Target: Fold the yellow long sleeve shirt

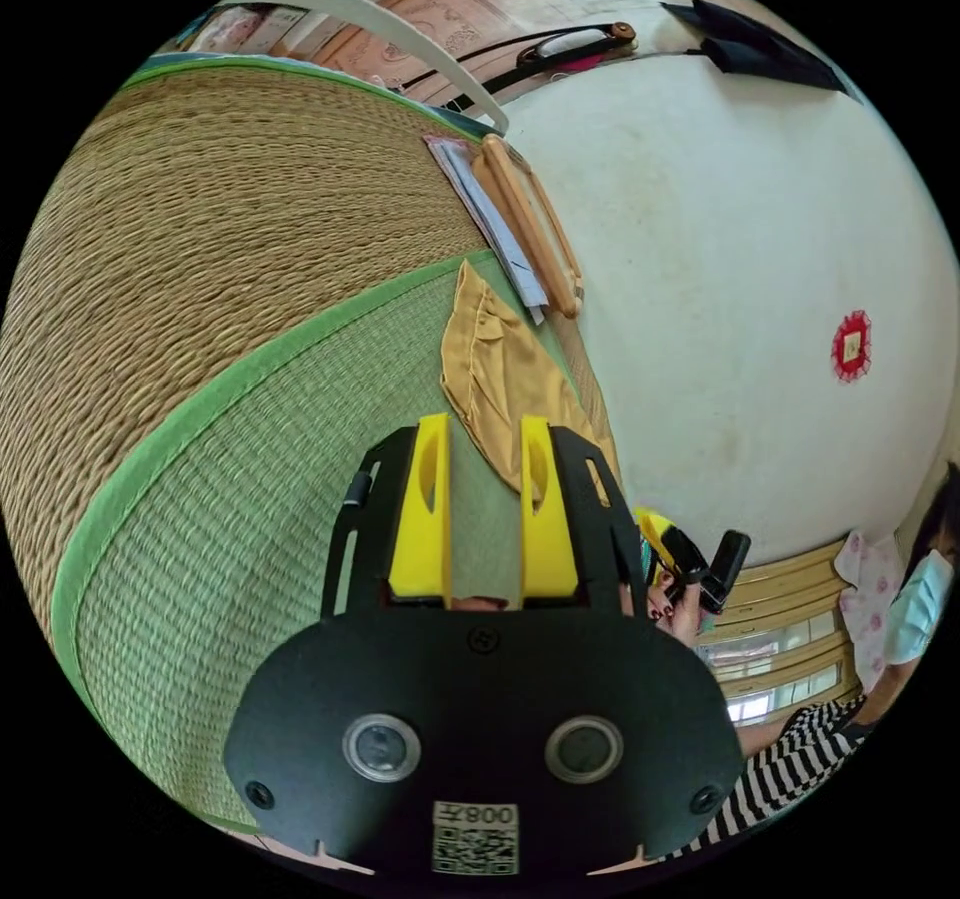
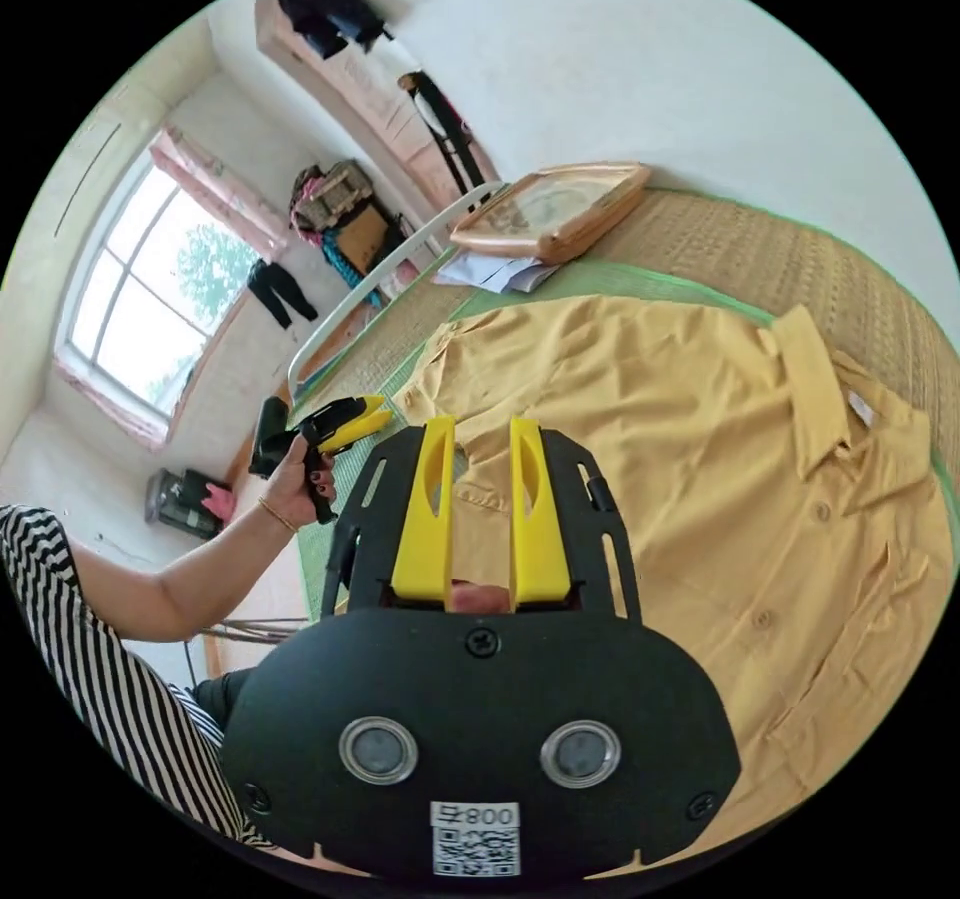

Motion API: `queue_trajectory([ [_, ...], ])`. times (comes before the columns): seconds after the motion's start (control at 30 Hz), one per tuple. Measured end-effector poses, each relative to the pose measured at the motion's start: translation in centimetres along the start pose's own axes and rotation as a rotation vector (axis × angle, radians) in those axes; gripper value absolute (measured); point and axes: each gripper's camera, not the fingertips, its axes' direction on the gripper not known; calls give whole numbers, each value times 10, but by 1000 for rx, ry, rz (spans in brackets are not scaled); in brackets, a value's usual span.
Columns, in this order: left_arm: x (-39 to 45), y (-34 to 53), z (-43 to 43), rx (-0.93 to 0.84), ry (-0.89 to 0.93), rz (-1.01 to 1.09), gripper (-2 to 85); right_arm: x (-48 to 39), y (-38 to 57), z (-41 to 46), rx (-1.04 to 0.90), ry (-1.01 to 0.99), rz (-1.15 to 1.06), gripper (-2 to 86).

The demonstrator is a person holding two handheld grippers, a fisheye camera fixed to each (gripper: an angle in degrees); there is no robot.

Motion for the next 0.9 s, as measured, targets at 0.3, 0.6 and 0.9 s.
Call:
queue_trajectory([
  [0.3,-60,-19,17,-5,0,36,58,-118,-156,148,-208,143,-224,112],
  [0.6,-105,-29,23,6,40,75,7,-188,-254,266,-320,268,-324,107],
  [0.9,-123,-40,29,-20,76,95,3,-189,-270,302,-312,395,-325,36],
])
